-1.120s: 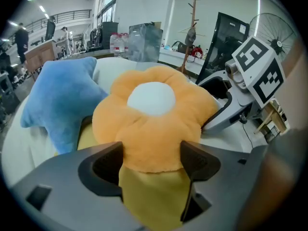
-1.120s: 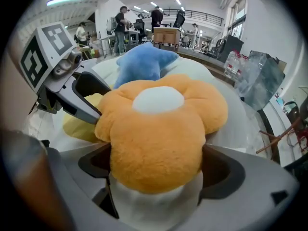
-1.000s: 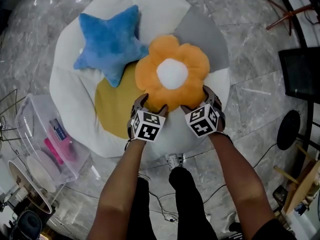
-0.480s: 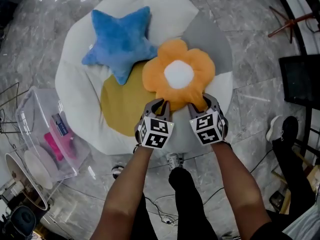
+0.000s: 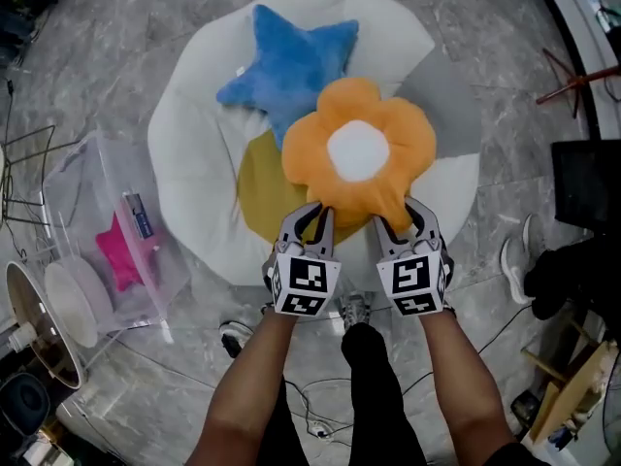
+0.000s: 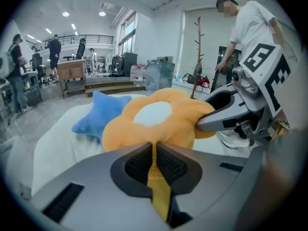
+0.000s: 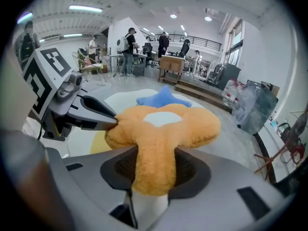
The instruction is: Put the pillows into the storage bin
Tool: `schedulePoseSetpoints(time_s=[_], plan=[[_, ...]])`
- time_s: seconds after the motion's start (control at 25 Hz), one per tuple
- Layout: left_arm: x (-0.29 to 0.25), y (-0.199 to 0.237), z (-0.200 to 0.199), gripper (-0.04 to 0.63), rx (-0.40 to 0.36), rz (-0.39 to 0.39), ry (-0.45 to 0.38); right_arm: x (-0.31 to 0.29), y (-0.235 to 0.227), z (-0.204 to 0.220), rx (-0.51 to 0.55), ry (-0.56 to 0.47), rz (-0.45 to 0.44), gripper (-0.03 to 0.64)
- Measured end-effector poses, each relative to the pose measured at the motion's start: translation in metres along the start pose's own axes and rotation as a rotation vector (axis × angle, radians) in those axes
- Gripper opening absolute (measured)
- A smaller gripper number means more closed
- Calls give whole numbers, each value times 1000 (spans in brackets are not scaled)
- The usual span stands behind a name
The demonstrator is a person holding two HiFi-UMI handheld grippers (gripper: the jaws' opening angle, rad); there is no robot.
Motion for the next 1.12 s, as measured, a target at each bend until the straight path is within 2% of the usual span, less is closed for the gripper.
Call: schedulePoseSetpoints(time_s=[0.52, 0.8, 1.12], plan=[[181, 150, 77, 38, 104, -231, -39, -12, 218, -113, 144, -107, -156, 179], [286, 226, 145, 38, 188, -368, -27, -26, 356, -158, 265, -137, -268, 179], [408, 295, 237, 38, 285, -509, 24, -37, 524, -187, 394, -143, -411, 181]])
Point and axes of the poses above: the fingertips, and each gripper's own axes: x backward along the fingers, y to its left, z out of its underside, the point moved 5 cm from there along x, backward along the fingers, and after that the axes turned 11 degrees about -x, right-handed, at the moved point
